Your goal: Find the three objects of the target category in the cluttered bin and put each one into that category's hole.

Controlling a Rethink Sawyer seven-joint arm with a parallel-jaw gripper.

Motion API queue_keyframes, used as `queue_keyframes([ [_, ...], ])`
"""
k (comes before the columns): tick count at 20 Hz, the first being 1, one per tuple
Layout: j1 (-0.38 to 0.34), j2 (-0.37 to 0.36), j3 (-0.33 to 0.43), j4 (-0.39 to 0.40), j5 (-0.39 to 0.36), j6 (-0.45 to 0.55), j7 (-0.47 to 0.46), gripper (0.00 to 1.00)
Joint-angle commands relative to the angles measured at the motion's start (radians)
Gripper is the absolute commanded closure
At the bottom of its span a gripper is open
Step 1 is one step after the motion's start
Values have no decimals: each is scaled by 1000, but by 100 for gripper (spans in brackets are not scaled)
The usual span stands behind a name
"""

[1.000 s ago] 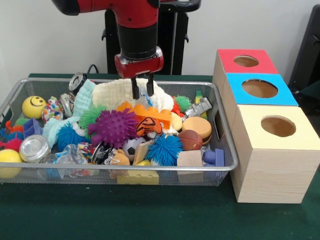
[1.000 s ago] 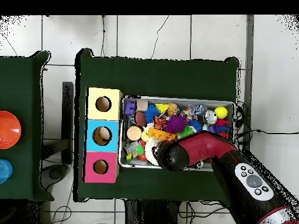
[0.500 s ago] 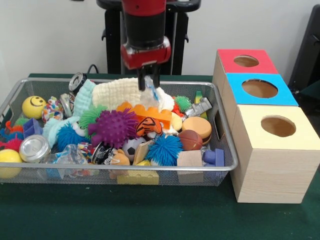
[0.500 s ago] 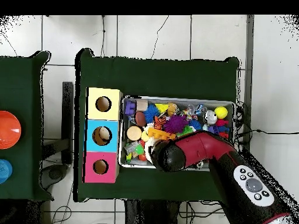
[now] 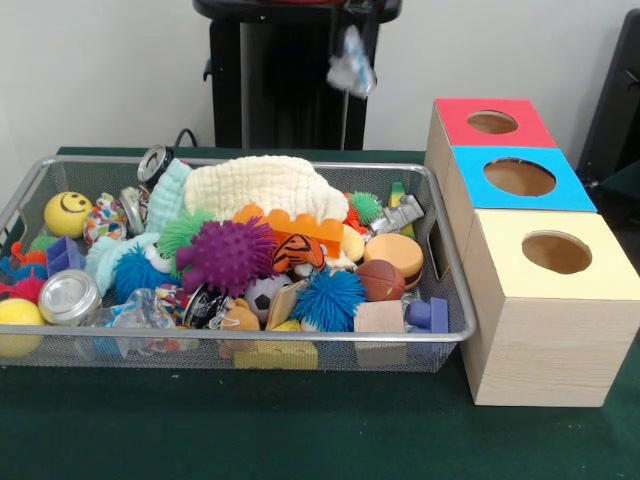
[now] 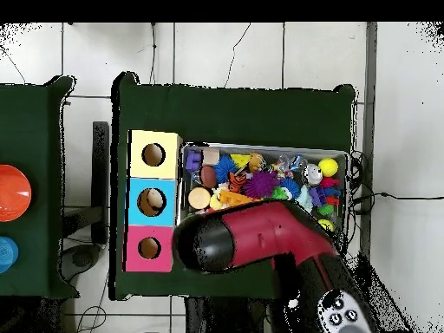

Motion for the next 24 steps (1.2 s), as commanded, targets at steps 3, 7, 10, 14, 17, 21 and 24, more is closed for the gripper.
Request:
queue_keyframes([
  [3,125,-169,-147,107,144,32,304,100],
  [7,170,-95,-186,201,224,-182,352,100],
  [10,200,-29,-211,256,268,-358,379,100],
  [14,223,36,-232,293,300,-519,379,100],
  [17,227,67,-233,316,312,-616,371,100],
  [21,228,118,-220,350,334,-740,376,100],
  [24,245,146,-232,351,334,-802,383,100],
])
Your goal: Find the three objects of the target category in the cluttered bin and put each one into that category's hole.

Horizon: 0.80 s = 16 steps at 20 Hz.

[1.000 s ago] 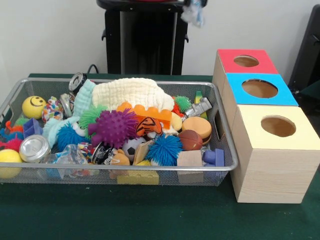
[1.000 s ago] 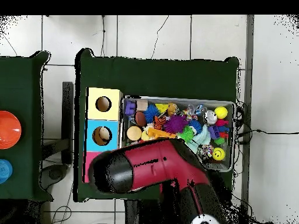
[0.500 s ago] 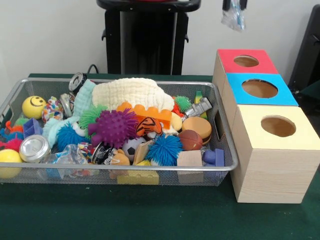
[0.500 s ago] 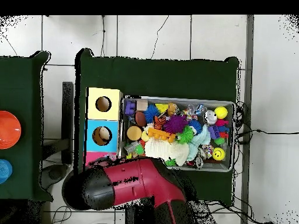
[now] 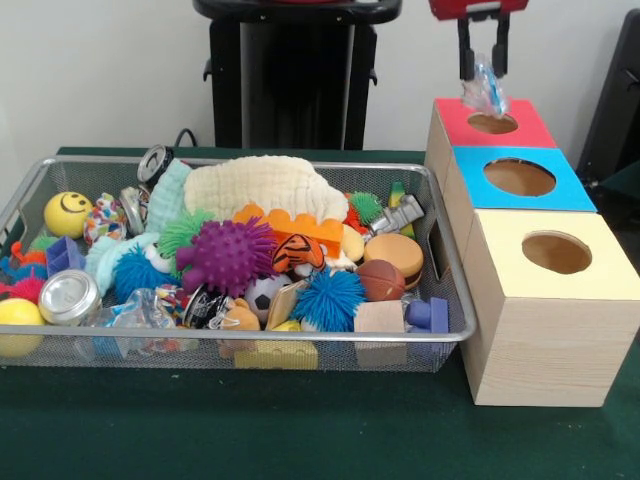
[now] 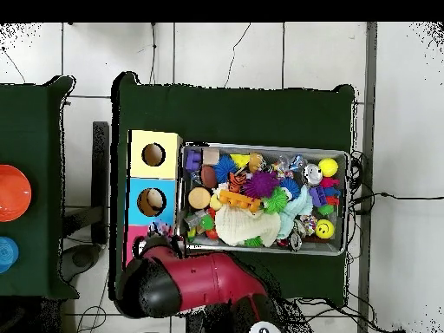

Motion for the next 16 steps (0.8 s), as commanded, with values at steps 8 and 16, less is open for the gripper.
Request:
queue_keyframes([
  [8,-31,193,2,94,55,-183,201,100],
  [16,29,286,5,12,52,-326,210,100],
])
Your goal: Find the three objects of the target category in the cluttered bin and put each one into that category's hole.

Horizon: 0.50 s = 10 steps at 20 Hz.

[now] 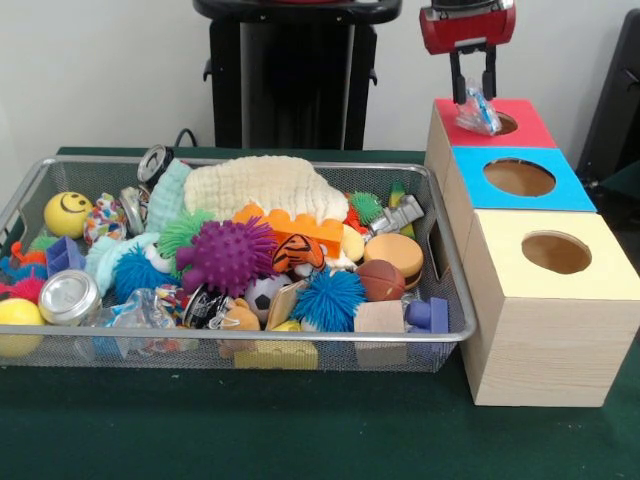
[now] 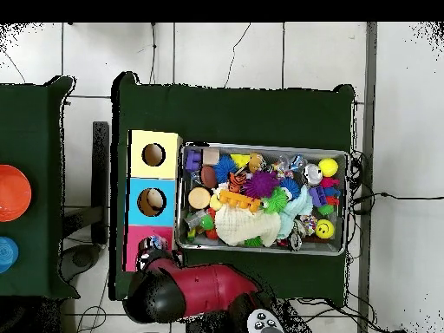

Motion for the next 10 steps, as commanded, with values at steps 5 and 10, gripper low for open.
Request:
queue_keyframes([
  [5,55,160,20,-65,74,-197,236,100],
  [10,76,138,27,-79,122,-155,249,100],
])
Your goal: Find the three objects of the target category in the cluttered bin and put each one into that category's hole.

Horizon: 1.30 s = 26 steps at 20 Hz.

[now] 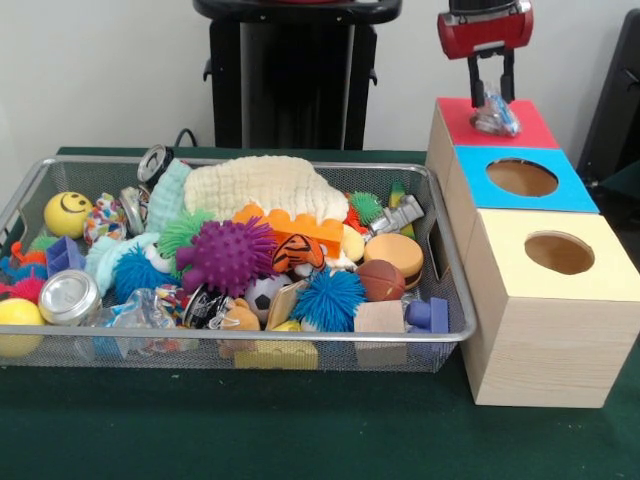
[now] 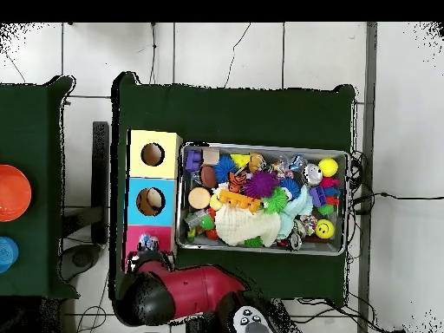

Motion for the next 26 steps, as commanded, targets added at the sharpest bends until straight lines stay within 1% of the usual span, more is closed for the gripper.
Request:
queue_keyframes([
  [1,28,97,32,-83,114,-75,249,100],
  [3,29,74,35,-92,128,-42,241,100],
  [5,29,77,39,-104,138,-28,231,100],
  [10,25,126,44,-133,126,-74,203,100],
  [12,23,132,45,-146,122,-73,192,100],
  [16,26,96,52,-159,148,8,184,100],
  [22,16,37,95,-154,215,100,197,100],
  [24,21,26,95,-165,232,125,190,100],
  [26,37,22,77,-193,241,155,174,100],
])
